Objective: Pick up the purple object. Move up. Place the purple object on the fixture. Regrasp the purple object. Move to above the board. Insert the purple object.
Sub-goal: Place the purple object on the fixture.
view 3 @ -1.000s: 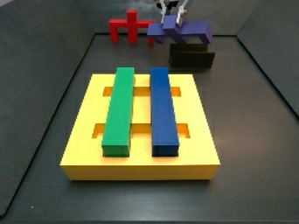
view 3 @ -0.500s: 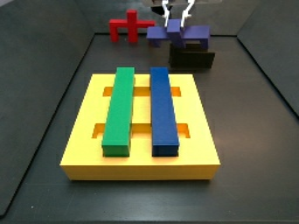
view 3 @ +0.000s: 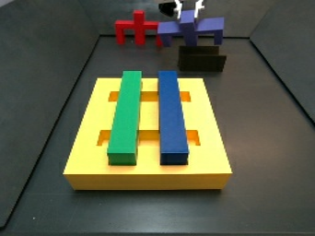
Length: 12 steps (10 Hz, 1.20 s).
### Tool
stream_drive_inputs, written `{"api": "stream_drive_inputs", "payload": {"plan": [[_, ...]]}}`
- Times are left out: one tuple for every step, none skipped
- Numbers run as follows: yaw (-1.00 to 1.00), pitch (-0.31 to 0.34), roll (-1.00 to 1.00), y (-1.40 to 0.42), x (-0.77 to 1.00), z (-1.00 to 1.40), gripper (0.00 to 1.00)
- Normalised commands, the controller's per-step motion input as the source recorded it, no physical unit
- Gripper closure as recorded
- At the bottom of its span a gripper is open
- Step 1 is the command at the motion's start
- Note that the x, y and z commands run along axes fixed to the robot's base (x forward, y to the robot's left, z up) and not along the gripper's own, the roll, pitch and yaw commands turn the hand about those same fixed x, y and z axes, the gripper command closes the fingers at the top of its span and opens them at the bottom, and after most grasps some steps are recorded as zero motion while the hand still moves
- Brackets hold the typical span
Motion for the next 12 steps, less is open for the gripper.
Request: {"api": "stream_drive_inputs", "payload": {"plan": [[0.11, 0.346, -0.26, 0.13, 0.81, 0.17, 1.0], [0.29, 0.509, 0.27, 0.02, 0.84, 0.07, 1.0], [0.36, 0.469, 0.44, 0.07, 0.77, 0.15, 1.0], [0.36, 0.471, 0.45, 0.07, 0.76, 0.15, 1.0], [0.34, 0.503, 0.41, 0.07, 0.76, 0.09, 1.0], [0.33, 0.44, 0.34, 0.03, 0.87, 0.0, 1.0], [0.36, 0.314, 0.25, 0.0, 0.94, -0.15, 1.0], [0.39, 0.14, 0.01, 0.09, 0.77, -0.43, 1.0], [0.31, 0.0, -0.09, 0.19, 0.44, -0.55, 1.0], [0.16, -0.1, -0.19, 0.2, 0.29, -0.6, 1.0], [0.0, -0.189, -0.2, 0.07, 0.03, -0.33, 1.0], [-0.07, -0.063, -0.06, 0.0, 0.08, 0.0, 1.0]]}}
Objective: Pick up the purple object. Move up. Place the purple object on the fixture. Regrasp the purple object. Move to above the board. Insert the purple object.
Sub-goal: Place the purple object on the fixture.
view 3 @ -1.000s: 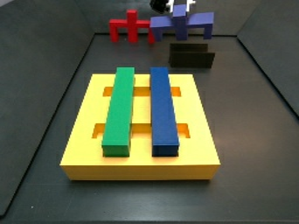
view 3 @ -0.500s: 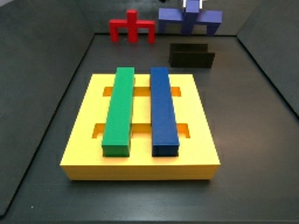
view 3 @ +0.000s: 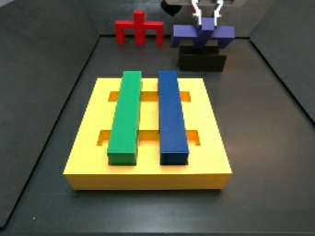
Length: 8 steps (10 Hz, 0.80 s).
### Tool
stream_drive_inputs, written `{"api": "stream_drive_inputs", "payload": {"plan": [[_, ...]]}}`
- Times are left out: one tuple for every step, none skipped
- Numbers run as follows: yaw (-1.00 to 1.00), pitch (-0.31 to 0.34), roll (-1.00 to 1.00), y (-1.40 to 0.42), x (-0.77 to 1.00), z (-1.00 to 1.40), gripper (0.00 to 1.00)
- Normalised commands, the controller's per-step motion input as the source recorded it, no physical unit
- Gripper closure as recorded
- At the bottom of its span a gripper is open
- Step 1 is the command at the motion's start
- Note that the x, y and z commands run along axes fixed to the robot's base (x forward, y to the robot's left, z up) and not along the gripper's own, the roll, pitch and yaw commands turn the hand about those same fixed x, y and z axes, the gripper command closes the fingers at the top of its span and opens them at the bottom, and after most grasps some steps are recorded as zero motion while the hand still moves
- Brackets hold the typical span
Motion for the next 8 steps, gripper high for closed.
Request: {"api": "stream_drive_inputs", "payload": {"plan": [[-0.06, 0.0, 0.0, 0.0, 0.16, -0.08, 1.0], [-0.04, -0.051, 0.04, 0.0, 0.12, -0.25, 1.0], [0.0, -0.123, 0.16, 0.0, 0.0, -0.29, 1.0], [0.0, -0.149, 0.03, -0.01, -0.07, -0.08, 1.0], [0.03, -0.037, 0.23, -0.1, 0.09, 0.0, 1.0], [0.11, -0.137, 0.29, -0.07, 0.25, -0.09, 1.0], [0.13, -0.16, 0.35, -0.04, 0.34, -0.14, 1.0], [0.13, -0.109, 0.45, -0.04, 0.22, -0.11, 1.0]]}}
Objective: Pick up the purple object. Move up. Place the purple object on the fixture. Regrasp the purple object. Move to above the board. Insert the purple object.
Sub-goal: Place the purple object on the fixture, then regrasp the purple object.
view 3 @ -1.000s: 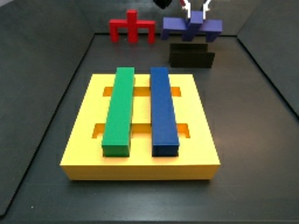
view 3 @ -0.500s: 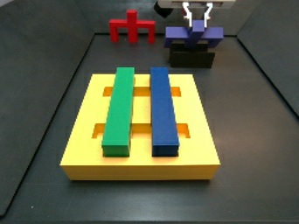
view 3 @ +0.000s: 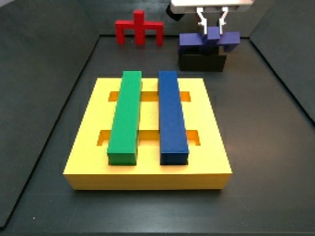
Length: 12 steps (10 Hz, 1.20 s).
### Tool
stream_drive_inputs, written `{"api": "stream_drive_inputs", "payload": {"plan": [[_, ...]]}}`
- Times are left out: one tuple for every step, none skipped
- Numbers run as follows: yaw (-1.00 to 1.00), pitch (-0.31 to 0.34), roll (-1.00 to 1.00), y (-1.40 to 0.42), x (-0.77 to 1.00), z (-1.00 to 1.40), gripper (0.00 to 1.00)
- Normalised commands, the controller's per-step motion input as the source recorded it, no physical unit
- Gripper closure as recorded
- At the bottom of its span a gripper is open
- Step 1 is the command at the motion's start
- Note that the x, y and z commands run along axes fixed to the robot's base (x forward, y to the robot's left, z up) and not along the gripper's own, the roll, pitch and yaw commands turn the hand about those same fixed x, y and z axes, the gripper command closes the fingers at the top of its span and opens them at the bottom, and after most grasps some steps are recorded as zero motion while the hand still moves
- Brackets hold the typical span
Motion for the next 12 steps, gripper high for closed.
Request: {"api": "stream_drive_inputs", "payload": {"plan": [[0.08, -0.12, 0.37, -0.03, 0.0, -0.15, 1.0], [0.0, -0.111, 0.22, -0.07, -0.33, -0.2, 1.0], [-0.03, 0.0, 0.15, -0.11, -0.43, -0.1, 1.0], [-0.03, -0.006, 0.05, -0.09, -0.29, -0.05, 1.0], [0.0, 0.0, 0.0, -0.02, -0.07, -0.09, 1.0], [0.0, 0.0, 0.0, 0.0, 0.0, 0.0, 1.0], [0.0, 0.0, 0.0, 0.0, 0.0, 0.0, 0.0], [0.01, 0.0, 0.79, -0.1, 0.0, 0.26, 0.0], [0.08, 0.0, 0.97, -0.08, 0.0, 0.23, 0.0], [0.16, 0.0, 1.0, -0.06, 0.0, 0.19, 0.0], [0.15, 0.0, 1.0, -0.1, 0.02, 0.16, 0.0], [0.13, 0.0, 1.0, -0.11, 0.0, 0.13, 0.0]]}}
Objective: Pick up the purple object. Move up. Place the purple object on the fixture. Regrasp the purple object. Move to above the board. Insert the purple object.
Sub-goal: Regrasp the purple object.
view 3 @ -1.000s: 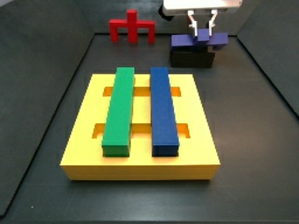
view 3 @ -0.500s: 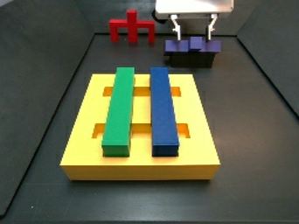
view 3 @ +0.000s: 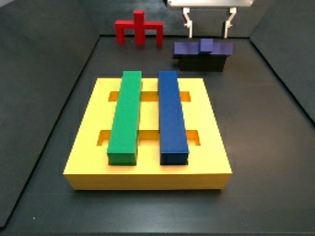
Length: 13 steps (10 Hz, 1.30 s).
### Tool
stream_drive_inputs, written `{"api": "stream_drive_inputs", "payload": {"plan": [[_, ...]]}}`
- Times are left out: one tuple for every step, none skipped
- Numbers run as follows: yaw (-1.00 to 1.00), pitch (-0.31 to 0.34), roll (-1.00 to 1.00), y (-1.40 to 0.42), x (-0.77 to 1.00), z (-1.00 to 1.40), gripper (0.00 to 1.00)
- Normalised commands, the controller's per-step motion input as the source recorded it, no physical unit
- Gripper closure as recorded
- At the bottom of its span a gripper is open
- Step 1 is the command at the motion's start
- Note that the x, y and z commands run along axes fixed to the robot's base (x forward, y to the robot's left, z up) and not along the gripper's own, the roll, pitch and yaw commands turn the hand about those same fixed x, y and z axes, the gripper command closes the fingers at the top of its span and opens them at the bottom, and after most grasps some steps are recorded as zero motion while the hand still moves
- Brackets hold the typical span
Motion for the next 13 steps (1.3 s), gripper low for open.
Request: {"api": "stream_drive_inputs", "payload": {"plan": [[0.07, 0.0, 1.0, -0.16, 0.0, 0.18, 0.0], [0.07, 0.0, 1.0, -0.17, 0.0, 0.2, 0.0], [0.09, 0.0, 1.0, -0.13, 0.01, 0.17, 0.0], [0.13, 0.0, 1.0, -0.07, 0.08, 0.13, 0.0], [0.18, 0.02, 1.0, -0.03, 0.13, 0.11, 0.0], [0.19, 0.034, 1.0, -0.02, 0.13, 0.08, 0.0], [0.19, 0.037, 1.0, -0.03, 0.13, 0.06, 0.0], [0.19, 0.04, 1.0, -0.03, 0.13, 0.04, 0.0], [0.15, 0.066, 1.0, -0.09, 0.1, 0.04, 0.0], [0.14, 0.091, 1.0, -0.11, 0.12, 0.05, 0.0], [0.13, 0.126, 1.0, -0.12, 0.14, 0.05, 0.0], [0.1, 0.149, 1.0, -0.17, 0.13, 0.05, 0.0], [0.07, 0.209, 1.0, -0.22, 0.1, 0.07, 0.0]]}}
